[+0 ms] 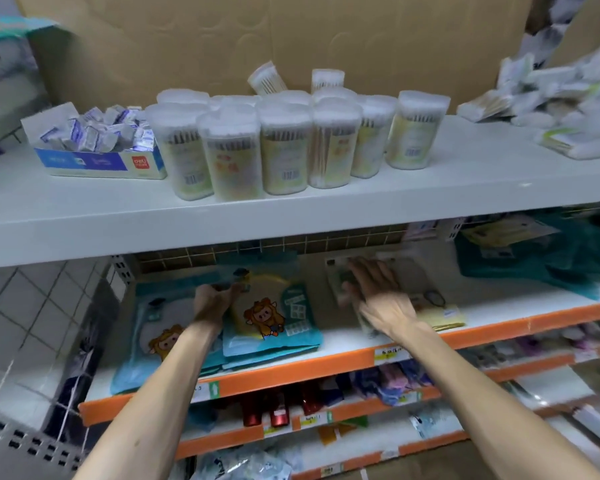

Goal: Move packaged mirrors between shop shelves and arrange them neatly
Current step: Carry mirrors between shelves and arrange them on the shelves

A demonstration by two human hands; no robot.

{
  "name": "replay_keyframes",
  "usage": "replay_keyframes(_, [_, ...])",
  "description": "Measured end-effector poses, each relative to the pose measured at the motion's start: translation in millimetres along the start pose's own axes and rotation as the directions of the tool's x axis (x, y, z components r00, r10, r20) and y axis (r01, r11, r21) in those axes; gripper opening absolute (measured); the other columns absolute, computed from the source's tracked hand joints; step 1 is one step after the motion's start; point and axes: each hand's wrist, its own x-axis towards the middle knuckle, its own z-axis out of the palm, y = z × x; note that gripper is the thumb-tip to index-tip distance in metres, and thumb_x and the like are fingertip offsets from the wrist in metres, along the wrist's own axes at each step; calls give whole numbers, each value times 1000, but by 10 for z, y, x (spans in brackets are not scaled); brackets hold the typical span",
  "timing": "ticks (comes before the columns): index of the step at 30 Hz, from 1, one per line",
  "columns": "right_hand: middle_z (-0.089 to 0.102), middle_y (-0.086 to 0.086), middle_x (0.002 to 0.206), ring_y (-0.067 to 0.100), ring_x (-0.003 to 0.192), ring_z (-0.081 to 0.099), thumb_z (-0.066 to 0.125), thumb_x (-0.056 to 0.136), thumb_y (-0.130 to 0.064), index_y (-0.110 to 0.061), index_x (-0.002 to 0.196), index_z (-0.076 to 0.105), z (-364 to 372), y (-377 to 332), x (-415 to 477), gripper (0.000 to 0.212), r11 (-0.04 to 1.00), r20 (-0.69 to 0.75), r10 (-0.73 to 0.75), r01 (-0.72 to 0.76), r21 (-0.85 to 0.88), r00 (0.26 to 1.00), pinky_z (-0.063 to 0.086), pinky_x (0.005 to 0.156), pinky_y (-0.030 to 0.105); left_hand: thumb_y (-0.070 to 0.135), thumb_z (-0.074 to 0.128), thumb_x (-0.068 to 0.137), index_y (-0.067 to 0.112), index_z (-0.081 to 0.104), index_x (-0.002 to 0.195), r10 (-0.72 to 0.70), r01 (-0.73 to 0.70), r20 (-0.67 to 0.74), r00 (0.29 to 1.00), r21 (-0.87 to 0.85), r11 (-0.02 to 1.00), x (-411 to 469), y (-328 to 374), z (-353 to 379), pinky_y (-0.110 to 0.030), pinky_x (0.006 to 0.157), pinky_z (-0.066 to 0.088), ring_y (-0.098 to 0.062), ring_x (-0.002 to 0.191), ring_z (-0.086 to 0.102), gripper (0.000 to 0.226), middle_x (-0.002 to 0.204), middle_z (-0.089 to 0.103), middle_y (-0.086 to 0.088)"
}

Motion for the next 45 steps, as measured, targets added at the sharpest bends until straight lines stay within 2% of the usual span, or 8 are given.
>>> replay_keyframes(10, [48,3,145,28,134,41,21,94,-55,-22,145,43,26,-46,68,64,998,84,37,-33,-46,996,23,117,47,34,73,82,5,69,96,125,-33,-137,983,531,846,163,-35,6,-45,77,57,-29,82,67,33,94,71,-15])
replay_keyframes(14, [48,1,148,27,136,42,25,94,-55,-23,143,46,-14,-146,17,63,992,145,11,7,-127,989,9,115,39,24,72,86,3,62,117,271,-187,-47,962,609,771,-127,104,54,-43,82,54,-33,99,64,39,113,66,-20])
replay_keyframes(17, [29,-2,159,24,148,20,20,95,-57,-26,152,31,-216,-264,-28,66,995,208,-29,49,-91,978,8,119,37,20,64,92,12,54,125,330,-306,70,941,590,748,-504,335,115,-39,84,53,-25,107,60,35,122,58,-5])
replay_keyframes(20, [16,1,163,24,150,11,23,98,-56,-27,155,22,-530,-427,-110,64,992,278,-92,113,-61,956,21,120,41,37,53,97,19,48,131,233,-355,270,934,773,525,-774,495,98,-39,92,51,-27,113,57,39,133,52,-8])
replay_keyframes(23, [47,7,146,32,131,46,39,98,-50,-23,147,40,-891,-528,-322,56,954,223,-261,286,-85,939,47,95,43,44,42,100,17,55,111,159,-462,436,886,859,221,-1095,699,89,-34,85,49,-25,102,61,32,117,64,-9])
replay_keyframes(27, [51,2,143,26,127,48,47,91,-46,-23,139,48,-1337,-486,-752,53,894,130,-410,426,-138,903,45,101,41,35,52,96,20,48,137,419,-713,631,653,699,60,-1531,956,92,-41,99,46,-25,119,53,44,133,56,-5])
replay_keyframes(33, [54,1,136,23,124,50,48,95,-37,-19,134,52,-2084,-447,-1580,43,863,-61,-476,452,-228,877,41,102,37,35,50,91,11,59,124,577,-914,780,244,384,-131,-2285,1306,393,-41,102,46,-26,123,52,42,131,57,-9])
replay_keyframes(45, [62,6,121,27,112,57,54,96,-18,-9,122,63,-2624,93,-3844,29,959,-325,-244,177,-222,914,44,94,38,32,51,92,6,64,116,575,-987,807,-134,-57,-149,-4089,1119,1782,-34,97,45,-25,116,57,38,122,62,-9])
